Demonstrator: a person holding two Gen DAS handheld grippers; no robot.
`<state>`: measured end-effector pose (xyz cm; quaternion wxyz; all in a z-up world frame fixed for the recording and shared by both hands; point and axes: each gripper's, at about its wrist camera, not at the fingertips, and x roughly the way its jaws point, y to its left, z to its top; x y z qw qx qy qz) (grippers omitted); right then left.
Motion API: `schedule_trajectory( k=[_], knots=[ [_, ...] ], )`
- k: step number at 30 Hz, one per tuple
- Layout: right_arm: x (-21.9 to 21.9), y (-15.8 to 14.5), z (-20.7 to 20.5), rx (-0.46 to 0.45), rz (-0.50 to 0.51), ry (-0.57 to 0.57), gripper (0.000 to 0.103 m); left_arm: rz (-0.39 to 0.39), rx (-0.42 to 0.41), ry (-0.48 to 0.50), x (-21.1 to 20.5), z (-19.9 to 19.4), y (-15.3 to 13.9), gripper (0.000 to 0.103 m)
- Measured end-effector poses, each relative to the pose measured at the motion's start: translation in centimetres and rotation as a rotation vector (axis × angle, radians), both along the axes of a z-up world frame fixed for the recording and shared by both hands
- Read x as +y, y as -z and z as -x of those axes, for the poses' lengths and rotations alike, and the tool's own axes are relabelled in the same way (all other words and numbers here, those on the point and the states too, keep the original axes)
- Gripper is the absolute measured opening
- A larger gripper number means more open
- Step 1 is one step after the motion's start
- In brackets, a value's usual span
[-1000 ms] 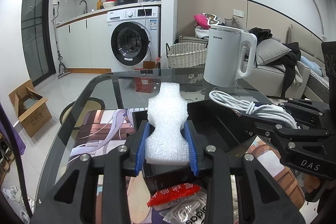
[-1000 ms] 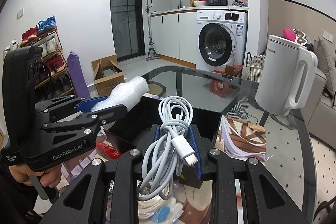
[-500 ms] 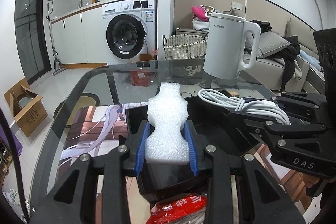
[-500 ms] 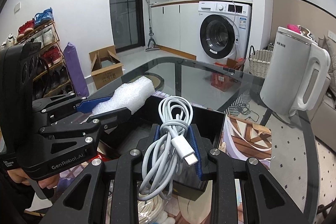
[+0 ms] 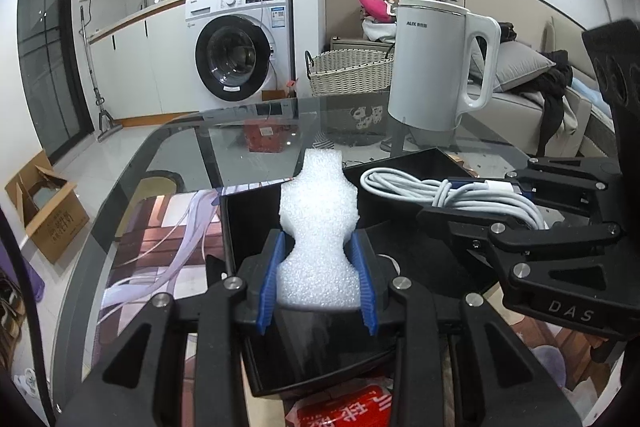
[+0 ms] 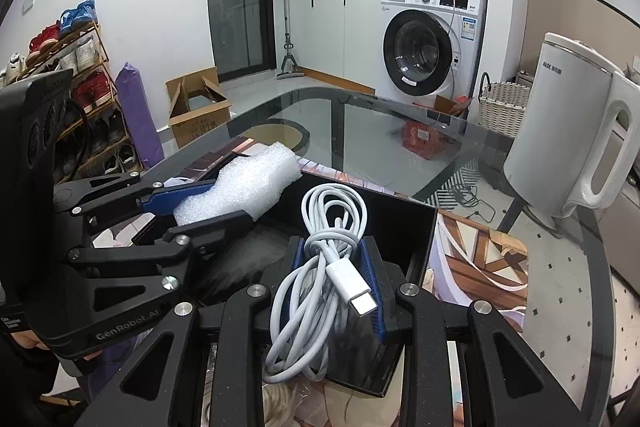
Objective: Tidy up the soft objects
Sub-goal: 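Carry the foam block and cable with both tools over the black box, then open both tools to drop the foam block and cable into the box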
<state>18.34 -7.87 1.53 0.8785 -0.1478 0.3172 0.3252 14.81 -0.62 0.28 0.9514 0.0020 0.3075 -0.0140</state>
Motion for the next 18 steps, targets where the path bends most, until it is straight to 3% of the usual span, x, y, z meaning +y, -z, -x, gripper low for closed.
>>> schedule_trajectory(
  k=[18],
  knots=[
    [0.88, 0.87, -0.4, 0.077, 0.034, -0.021, 0.028, -0.019, 0.045, 0.055, -0.11, 0.1, -0.14, 0.033]
  ],
)
